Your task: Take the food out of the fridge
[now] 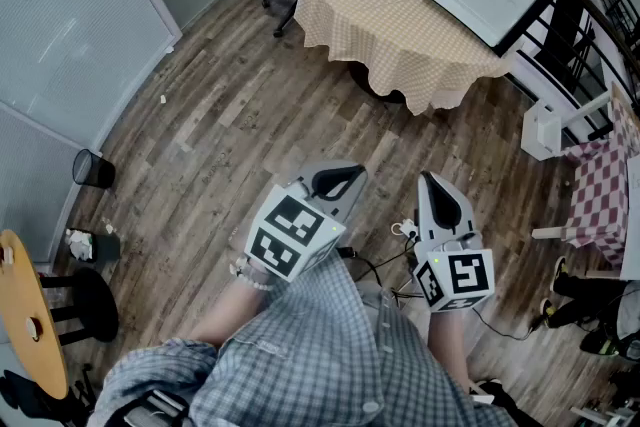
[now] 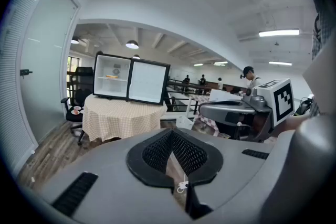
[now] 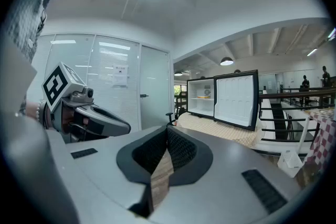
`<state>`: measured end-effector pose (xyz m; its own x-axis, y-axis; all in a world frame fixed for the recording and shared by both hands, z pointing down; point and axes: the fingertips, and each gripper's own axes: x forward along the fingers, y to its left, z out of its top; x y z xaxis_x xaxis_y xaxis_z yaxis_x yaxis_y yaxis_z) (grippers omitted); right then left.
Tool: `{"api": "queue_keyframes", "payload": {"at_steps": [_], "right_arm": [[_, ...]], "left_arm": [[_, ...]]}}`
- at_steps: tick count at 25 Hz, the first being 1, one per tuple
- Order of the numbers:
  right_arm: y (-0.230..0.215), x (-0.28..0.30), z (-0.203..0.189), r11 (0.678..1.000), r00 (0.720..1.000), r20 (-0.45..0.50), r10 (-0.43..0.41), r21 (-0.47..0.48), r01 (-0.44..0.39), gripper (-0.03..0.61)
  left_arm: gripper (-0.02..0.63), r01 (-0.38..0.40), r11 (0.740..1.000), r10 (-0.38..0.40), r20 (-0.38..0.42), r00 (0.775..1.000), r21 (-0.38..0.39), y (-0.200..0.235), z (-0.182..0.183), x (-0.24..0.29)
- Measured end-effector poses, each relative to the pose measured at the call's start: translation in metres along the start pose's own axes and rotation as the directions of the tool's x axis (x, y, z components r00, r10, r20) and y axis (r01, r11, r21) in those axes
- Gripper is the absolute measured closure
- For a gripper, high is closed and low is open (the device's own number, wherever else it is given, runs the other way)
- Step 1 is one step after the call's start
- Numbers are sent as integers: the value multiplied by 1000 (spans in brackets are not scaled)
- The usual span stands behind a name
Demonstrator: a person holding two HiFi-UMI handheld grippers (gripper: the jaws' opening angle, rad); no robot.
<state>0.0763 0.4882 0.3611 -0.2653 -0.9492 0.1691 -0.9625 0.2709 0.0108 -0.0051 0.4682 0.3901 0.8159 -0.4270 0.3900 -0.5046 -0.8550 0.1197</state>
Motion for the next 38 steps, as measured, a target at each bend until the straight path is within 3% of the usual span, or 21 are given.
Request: {"api": "queue_keyframes", "payload": {"at_steps": [17, 38], "right_arm": [[6, 14, -1, 998, 999, -2, -46, 42, 46, 569], [43, 41, 3, 999, 999, -28, -46, 18, 47, 569]], "left_arm": [[607, 32, 999, -32, 7, 999, -4, 17, -2, -8], [607, -9, 1000, 9, 28, 1000, -18, 60, -14, -51]]}}
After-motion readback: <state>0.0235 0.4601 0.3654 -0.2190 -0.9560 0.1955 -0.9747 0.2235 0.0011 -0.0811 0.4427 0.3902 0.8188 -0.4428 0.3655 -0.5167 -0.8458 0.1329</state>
